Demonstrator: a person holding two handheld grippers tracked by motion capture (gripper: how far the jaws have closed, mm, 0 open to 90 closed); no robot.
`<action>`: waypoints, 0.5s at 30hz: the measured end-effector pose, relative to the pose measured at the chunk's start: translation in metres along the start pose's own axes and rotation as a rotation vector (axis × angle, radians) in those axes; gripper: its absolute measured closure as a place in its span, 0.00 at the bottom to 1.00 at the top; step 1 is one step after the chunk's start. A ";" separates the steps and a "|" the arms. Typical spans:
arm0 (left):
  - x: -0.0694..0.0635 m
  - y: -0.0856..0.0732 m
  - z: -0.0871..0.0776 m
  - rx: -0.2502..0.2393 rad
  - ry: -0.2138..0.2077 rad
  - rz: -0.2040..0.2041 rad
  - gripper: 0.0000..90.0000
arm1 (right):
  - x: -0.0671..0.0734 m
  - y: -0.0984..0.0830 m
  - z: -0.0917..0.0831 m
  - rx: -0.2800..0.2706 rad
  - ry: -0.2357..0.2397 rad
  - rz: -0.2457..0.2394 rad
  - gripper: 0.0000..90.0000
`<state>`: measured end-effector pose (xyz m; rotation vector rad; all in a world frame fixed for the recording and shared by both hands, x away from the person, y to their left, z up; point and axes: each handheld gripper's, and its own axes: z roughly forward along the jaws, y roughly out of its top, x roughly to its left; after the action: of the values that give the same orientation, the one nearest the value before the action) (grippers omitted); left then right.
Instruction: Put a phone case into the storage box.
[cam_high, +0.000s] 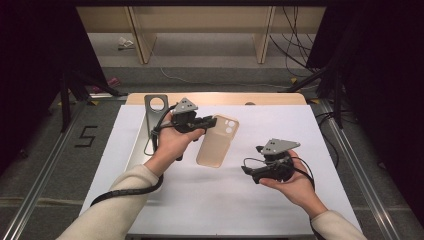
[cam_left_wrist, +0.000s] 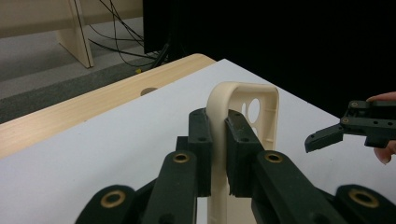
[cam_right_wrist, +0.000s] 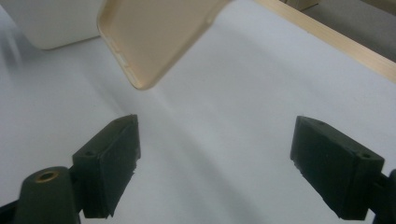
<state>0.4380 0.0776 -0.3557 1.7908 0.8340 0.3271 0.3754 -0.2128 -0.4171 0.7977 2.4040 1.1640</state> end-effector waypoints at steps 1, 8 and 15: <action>0.001 0.000 -0.001 -0.003 0.000 -0.003 0.91 | -0.002 -0.001 -0.001 -0.004 0.000 0.009 0.19; 0.008 0.001 -0.013 -0.028 0.010 -0.011 0.91 | -0.009 -0.007 -0.009 -0.029 -0.001 0.065 0.18; 0.016 0.004 -0.024 -0.054 0.021 -0.021 0.91 | -0.014 -0.012 -0.013 -0.050 -0.014 0.105 0.19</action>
<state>0.4370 0.1053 -0.3456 1.7297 0.8504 0.3520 0.3750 -0.2351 -0.4181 0.9224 2.3372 1.2488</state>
